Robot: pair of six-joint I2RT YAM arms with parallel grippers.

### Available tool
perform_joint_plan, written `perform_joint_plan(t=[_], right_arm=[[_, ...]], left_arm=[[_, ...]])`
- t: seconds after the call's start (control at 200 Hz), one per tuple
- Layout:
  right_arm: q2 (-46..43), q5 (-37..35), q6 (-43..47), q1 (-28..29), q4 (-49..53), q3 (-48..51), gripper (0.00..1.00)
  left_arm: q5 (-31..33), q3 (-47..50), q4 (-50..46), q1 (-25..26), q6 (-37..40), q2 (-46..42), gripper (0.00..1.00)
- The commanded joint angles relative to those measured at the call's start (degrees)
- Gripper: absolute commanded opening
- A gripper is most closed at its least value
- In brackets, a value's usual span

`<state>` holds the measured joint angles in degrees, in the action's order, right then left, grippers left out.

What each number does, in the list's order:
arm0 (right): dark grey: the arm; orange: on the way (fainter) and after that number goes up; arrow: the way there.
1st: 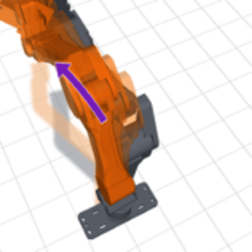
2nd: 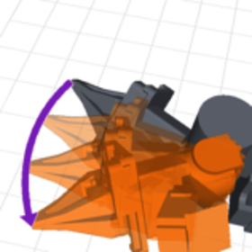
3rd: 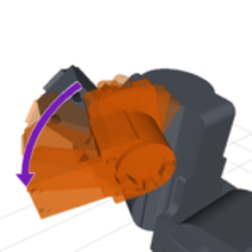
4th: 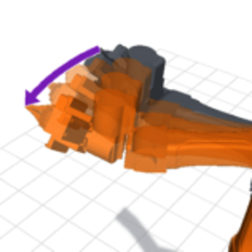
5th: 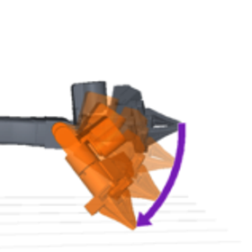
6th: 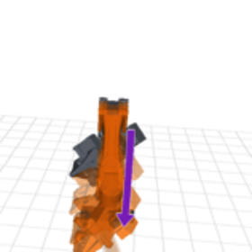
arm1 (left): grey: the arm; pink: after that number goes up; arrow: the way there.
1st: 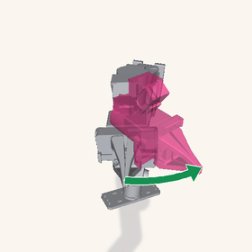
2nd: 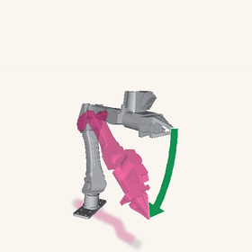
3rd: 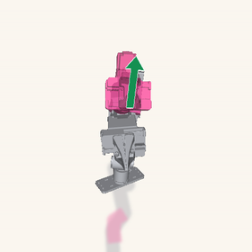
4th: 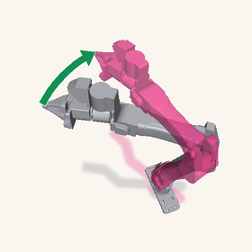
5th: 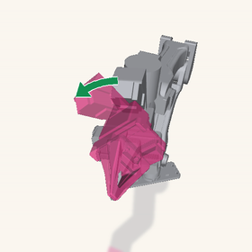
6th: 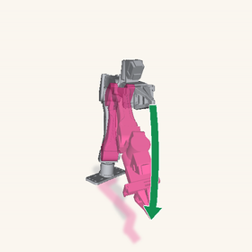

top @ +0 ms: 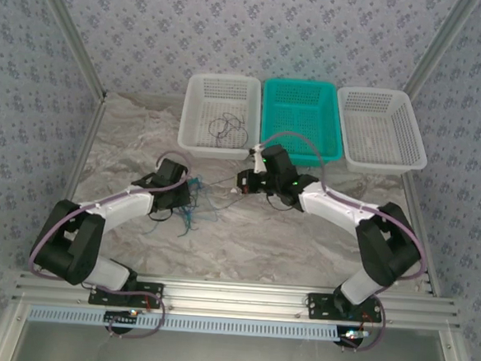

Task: Untangle the cables

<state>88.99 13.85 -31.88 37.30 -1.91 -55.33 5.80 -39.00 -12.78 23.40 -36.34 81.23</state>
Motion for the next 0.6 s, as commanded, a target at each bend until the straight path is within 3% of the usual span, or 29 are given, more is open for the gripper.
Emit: perform_joint_plan(t=[0.0,0.37,0.595], right_arm=[[-7.9,-11.6,-3.7,-2.3,-0.4,3.0,0.00],[-30.6,-36.0,-9.8,-12.2,9.2,9.3,0.00],[-36.2,-27.5,-7.0,-18.3,9.8,5.3,0.00]], left_arm=[[3.7,1.4,-5.7,-2.2,-1.5,-0.7,0.00],[4.6,2.3,-8.2,-5.8,-0.6,-3.9,0.00],[3.3,2.0,-8.9,-7.1,0.8,-6.2,0.00]])
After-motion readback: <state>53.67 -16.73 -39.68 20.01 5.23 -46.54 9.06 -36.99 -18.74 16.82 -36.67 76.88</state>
